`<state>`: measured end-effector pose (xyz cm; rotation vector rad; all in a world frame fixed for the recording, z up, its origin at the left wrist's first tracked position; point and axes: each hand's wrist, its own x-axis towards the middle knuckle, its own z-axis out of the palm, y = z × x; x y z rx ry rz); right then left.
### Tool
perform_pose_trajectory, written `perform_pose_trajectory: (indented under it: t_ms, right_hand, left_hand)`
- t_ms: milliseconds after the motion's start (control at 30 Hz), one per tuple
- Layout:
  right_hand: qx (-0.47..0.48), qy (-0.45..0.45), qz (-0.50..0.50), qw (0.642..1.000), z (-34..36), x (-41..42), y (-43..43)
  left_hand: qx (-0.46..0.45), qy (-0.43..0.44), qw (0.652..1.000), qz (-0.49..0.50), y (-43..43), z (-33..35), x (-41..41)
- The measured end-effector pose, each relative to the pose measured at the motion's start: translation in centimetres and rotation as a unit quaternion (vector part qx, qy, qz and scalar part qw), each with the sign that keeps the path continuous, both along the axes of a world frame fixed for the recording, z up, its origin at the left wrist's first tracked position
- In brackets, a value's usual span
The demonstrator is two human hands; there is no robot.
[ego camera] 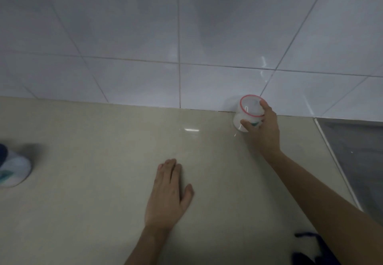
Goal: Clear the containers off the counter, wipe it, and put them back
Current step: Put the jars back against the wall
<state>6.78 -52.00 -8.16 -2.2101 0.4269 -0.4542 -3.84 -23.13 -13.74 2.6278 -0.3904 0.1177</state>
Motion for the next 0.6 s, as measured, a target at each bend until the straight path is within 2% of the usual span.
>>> perform_pose_trajectory:
  t_ms: [133,267,400,600]
  right_hand:
    - [-0.065,0.058,-0.010,0.996,1.6,-2.4,1.0]
    - [-0.115,0.031,0.017,0.993,2.0,-7.6,4.3]
    - [-0.152,0.063,0.123,0.979,1.3,-10.0,11.0]
    - [-0.154,0.077,0.316,0.933,1.6,-8.4,26.0]
  left_hand:
    - [-0.008,0.002,1.000,0.008,0.0,0.1,0.1]
    - [-0.070,0.016,0.997,-0.001,0.4,1.1,-0.2]
    - [-0.109,0.020,0.994,-0.012,4.8,1.6,-2.4]
    - [-0.089,-0.016,0.996,0.016,18.5,4.1,-5.4]
